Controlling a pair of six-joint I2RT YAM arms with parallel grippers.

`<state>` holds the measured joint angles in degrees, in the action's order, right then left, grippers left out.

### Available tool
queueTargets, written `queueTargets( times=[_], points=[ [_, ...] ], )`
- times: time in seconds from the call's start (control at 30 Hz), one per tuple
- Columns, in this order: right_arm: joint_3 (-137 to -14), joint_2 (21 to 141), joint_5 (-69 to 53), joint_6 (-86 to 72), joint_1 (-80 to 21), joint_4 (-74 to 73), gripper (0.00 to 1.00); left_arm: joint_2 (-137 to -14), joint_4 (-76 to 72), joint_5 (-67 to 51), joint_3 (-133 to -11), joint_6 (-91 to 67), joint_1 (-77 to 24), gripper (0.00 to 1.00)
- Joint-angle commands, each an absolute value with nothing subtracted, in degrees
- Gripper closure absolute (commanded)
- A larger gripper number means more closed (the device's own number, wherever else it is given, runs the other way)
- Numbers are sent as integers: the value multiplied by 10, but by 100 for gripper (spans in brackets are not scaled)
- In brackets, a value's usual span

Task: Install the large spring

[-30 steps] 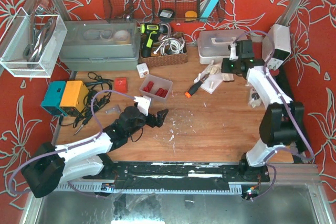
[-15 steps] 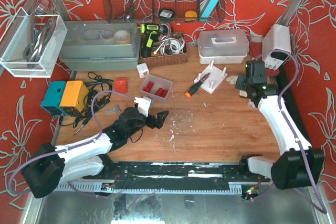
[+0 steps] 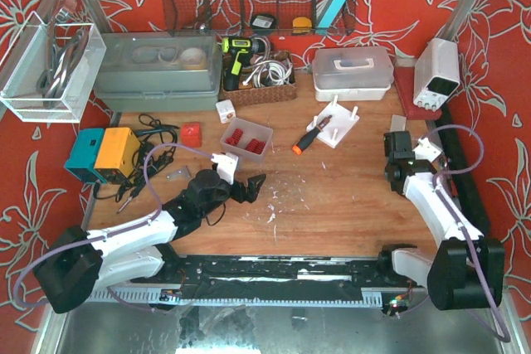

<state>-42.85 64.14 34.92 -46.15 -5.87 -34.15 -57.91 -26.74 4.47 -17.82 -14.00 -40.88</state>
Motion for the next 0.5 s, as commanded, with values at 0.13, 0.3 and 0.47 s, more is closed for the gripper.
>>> queueTargets(
  times=[0.13, 0.3, 0.47],
  points=[
    [-391, 691, 317, -541, -55, -273, 92, -572, -292, 63, -165, -145, -410, 1],
    [-401, 694, 342, -533, -55, -294, 68, -550, -295, 59, -163, -145, -410, 1],
    [-388, 650, 268, -464, -55, -228, 53, -548, -290, 62, -163, -144, -410, 1]
  ],
)
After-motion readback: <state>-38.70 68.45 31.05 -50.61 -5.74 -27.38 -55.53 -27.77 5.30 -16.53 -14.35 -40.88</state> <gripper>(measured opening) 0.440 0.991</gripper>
